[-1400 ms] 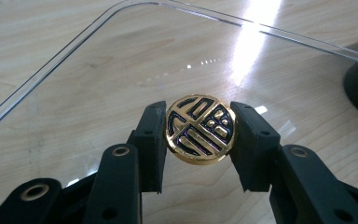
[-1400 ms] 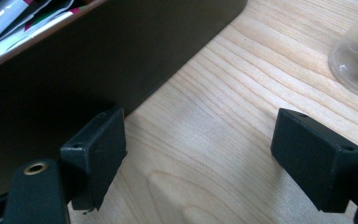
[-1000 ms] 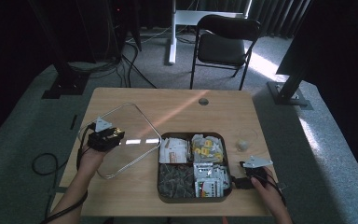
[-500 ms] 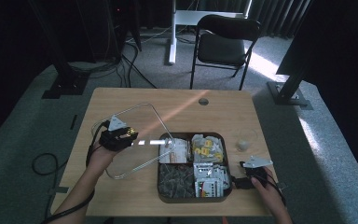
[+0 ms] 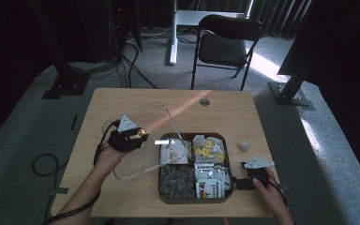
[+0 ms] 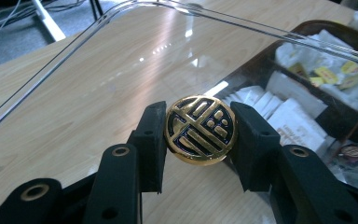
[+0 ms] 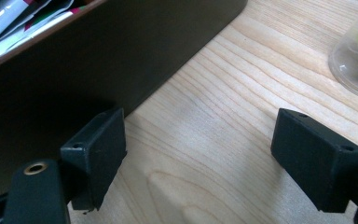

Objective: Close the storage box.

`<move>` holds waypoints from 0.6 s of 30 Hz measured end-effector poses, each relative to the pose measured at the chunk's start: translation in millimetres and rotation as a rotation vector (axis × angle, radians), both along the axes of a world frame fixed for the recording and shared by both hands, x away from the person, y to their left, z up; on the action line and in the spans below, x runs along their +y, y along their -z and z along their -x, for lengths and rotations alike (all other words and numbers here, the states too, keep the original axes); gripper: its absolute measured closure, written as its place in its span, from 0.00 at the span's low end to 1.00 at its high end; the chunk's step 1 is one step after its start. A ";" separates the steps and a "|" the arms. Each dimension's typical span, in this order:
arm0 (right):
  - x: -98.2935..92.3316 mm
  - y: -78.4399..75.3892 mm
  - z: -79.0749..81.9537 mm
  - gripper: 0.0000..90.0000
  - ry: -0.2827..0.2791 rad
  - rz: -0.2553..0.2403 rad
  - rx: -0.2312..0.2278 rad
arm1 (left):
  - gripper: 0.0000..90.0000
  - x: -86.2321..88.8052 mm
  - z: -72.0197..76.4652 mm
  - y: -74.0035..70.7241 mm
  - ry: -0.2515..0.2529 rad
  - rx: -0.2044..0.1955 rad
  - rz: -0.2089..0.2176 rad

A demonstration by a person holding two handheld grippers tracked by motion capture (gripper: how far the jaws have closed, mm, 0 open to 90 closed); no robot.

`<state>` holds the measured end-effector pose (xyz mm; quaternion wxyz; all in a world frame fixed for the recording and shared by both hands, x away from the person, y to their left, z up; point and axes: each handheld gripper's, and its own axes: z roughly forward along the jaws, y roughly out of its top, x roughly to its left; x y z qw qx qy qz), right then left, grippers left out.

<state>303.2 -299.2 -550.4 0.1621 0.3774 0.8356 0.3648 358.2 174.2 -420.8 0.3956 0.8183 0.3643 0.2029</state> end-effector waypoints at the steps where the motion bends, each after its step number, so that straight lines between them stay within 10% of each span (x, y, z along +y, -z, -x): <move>1: 0.0 0.0 0.0 0.19 0.000 0.000 0.000 | 0.65 -1.8 0.4 -0.6 0.007 0.003 0.001; 18: 0.0 0.0 0.0 0.19 0.000 0.000 0.000 | 0.65 -35.8 7.5 -4.7 0.112 0.005 -0.009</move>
